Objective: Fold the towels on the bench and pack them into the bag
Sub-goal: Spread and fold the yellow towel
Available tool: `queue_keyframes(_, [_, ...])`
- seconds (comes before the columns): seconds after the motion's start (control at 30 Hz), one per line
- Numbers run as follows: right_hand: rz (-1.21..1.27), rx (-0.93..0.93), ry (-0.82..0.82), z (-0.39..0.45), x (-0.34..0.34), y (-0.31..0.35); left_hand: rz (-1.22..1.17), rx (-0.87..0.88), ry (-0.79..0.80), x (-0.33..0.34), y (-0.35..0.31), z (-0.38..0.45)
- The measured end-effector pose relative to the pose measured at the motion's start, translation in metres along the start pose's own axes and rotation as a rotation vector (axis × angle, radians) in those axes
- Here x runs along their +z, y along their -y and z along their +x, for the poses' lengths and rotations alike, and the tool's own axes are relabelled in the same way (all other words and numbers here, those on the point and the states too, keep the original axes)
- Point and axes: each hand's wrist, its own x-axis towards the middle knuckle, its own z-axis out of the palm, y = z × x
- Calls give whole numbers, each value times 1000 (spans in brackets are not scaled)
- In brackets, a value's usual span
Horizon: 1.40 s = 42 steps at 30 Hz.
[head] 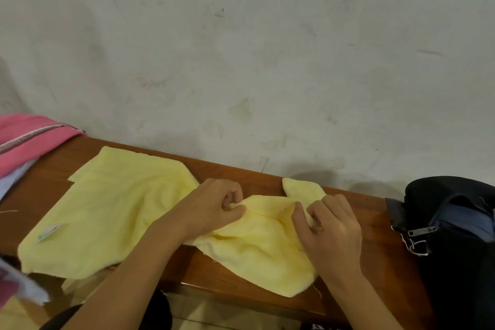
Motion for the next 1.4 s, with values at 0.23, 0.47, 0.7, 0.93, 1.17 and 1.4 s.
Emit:
queue_keyframes(0.23, [202, 142, 83, 0, -6, 0, 50, -99, 61, -5, -2, 2])
queue_keyframes(0.47, [72, 29, 92, 7, -22, -8, 330, -8, -352, -13, -2, 6])
queue_keyframes(0.7, [-261, 144, 144, -2, -8, -19, 492, -73, -493, -5, 7, 4])
queue_keyframes(0.93, [-48, 240, 568, -7, -4, -5, 371, 35, -80, 13, -10, 1])
queue_keyframes(1.17, [-169, 242, 800, -14, -13, -10, 430, -11, 211, 6, -7, -14])
queue_keyframes(1.4, [3, 56, 780, -30, -21, -12, 324, 106, 202, 5, -5, -28])
